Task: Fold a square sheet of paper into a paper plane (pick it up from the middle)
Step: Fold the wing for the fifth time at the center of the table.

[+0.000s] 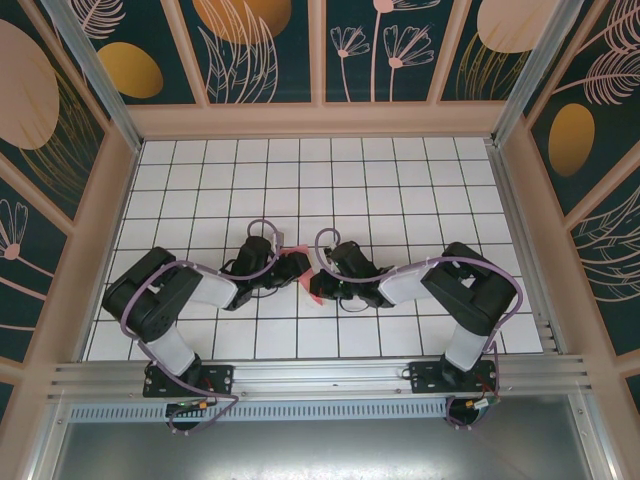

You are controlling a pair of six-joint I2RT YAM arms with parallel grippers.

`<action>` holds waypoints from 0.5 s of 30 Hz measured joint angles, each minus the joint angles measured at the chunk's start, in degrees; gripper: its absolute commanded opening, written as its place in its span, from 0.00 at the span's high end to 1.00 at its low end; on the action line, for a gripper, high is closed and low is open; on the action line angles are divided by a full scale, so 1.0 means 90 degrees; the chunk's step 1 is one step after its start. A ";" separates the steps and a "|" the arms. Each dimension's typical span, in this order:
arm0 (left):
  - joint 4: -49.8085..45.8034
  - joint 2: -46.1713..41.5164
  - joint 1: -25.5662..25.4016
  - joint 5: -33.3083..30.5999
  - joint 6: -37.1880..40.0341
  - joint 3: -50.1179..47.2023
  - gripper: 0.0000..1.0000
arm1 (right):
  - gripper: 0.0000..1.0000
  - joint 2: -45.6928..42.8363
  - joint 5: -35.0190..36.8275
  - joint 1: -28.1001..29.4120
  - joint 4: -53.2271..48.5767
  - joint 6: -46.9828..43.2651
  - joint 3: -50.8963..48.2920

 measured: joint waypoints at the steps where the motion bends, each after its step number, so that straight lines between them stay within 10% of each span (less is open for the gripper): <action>1: -0.0034 0.0012 0.0000 -0.0019 0.0010 0.0015 0.60 | 0.91 -0.0002 0.0000 0.0000 -0.0066 -0.0005 0.0034; 15: -0.0085 0.0117 0.0000 0.0024 0.0131 0.0083 0.60 | 0.79 -0.0714 0.0151 0.0007 -0.1299 -0.0318 0.0330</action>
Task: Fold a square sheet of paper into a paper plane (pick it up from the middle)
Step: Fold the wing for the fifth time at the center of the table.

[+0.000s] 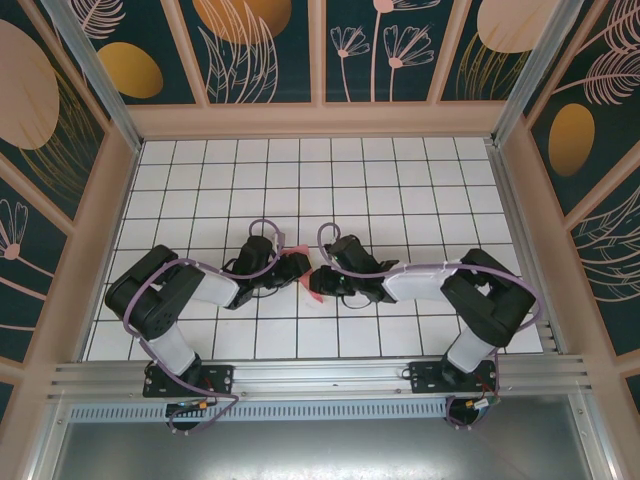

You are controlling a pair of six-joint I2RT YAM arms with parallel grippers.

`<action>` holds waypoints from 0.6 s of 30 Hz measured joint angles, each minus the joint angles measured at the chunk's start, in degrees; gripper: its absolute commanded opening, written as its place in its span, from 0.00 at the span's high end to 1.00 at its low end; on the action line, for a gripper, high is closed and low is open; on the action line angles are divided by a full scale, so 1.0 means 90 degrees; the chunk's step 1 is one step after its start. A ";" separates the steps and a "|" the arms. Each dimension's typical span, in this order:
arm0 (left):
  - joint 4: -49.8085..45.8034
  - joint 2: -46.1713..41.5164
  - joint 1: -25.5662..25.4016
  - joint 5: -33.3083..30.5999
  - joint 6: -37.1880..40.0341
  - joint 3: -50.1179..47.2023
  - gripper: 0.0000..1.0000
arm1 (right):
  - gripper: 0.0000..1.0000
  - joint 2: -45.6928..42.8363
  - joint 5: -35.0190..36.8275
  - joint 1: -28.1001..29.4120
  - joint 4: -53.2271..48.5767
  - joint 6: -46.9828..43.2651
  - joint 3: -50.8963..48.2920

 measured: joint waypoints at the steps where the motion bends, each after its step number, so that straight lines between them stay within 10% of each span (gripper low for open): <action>1: -0.0010 0.0000 0.0000 0.0002 0.0000 0.0007 0.60 | 0.81 0.0002 -0.0024 0.0000 0.0000 -0.0002 0.0010; 9: -0.0126 -0.0012 0.0000 0.0005 0.0046 0.0056 0.60 | 0.98 0.0131 -0.0236 -0.0007 -0.0036 -0.0027 0.0007; 18: -0.0262 -0.0019 0.0000 0.0005 0.0051 0.0109 0.61 | 0.95 0.0505 -0.0359 0.0085 0.0066 -0.0068 0.0007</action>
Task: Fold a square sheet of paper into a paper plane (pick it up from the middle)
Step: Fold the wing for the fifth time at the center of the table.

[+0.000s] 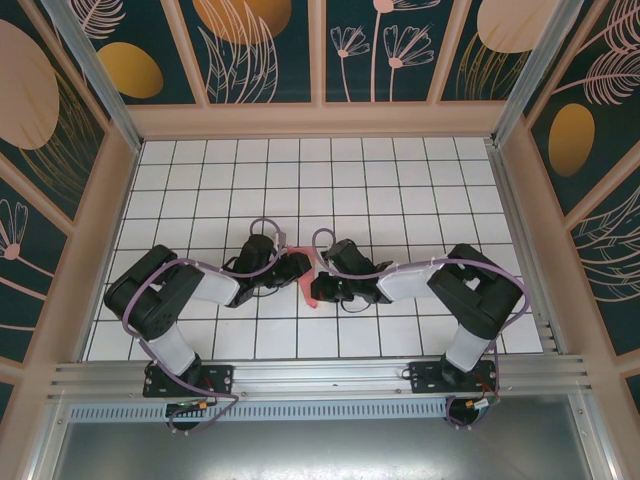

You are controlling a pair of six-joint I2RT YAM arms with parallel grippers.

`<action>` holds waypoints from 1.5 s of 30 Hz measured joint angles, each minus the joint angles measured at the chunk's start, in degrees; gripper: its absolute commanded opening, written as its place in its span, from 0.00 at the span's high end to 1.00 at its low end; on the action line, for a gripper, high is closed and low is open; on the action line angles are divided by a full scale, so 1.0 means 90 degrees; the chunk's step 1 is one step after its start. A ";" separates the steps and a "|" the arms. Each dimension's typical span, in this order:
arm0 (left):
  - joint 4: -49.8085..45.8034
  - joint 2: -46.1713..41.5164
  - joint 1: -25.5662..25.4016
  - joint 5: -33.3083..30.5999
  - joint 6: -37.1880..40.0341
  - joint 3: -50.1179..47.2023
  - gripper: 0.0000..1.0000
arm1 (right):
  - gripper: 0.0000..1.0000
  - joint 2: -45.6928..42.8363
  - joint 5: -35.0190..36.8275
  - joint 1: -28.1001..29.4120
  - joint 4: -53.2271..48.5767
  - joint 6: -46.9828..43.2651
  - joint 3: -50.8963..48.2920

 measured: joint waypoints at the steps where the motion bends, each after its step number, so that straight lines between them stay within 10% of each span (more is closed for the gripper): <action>1: -0.0005 -0.0005 0.0000 0.0000 0.0000 0.0000 0.60 | 0.94 0.0000 0.0007 0.0024 0.0002 -0.0002 0.0000; 15: -0.0146 -0.0007 0.0000 0.0002 -0.0002 0.0073 0.61 | 0.66 -0.0597 0.1098 0.0510 -0.1112 0.0168 0.0372; 45: -0.0369 -0.0010 0.0000 0.0012 -0.0007 0.0189 0.61 | 0.81 0.0102 0.3529 0.1698 -0.2866 -0.0452 0.1326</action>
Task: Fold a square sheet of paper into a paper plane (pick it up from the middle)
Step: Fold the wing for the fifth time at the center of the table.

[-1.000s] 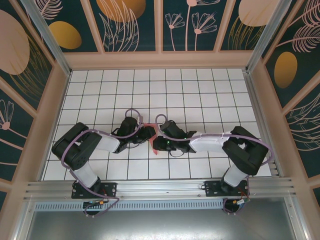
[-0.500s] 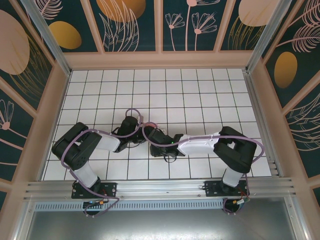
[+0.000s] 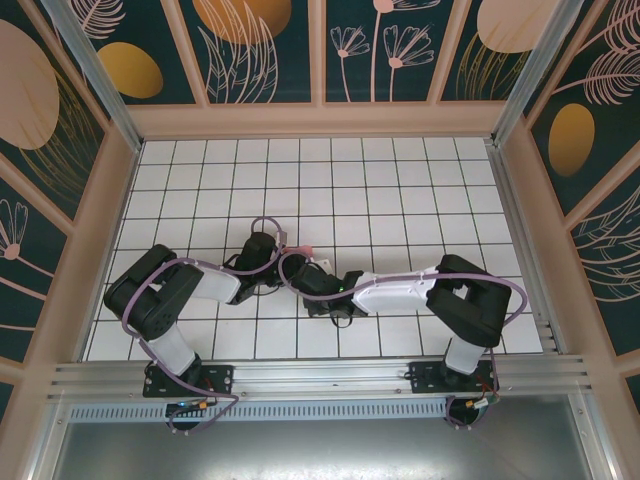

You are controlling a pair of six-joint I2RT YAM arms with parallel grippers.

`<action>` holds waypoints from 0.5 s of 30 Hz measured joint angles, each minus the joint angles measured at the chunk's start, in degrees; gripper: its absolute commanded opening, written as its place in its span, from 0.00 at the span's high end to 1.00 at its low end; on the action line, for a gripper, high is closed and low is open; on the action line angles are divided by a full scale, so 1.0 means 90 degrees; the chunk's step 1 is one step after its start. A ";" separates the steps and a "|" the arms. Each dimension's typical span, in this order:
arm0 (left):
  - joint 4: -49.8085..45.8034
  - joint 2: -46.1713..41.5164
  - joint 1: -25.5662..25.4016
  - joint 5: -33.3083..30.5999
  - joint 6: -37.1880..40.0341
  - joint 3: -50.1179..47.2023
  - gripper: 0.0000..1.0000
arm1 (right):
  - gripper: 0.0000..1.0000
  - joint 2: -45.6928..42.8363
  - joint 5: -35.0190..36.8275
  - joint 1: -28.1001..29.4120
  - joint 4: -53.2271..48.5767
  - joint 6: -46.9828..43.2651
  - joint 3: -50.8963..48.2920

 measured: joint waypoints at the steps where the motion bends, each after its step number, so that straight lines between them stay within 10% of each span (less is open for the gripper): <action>1: 0.0002 0.0002 0.0000 -0.0002 0.0000 0.0000 0.61 | 0.82 0.0005 0.0029 0.0007 0.0000 -0.0034 0.0000; 3: 0.0002 0.0007 0.0000 -0.0002 0.0000 0.0005 0.61 | 0.89 0.0007 0.0070 0.0017 0.0002 -0.0126 0.0000; 15: -0.0063 0.0058 0.0000 0.0032 0.0000 0.0085 0.62 | 0.64 -0.0699 -0.0435 -0.0204 0.0522 -0.0083 -0.0673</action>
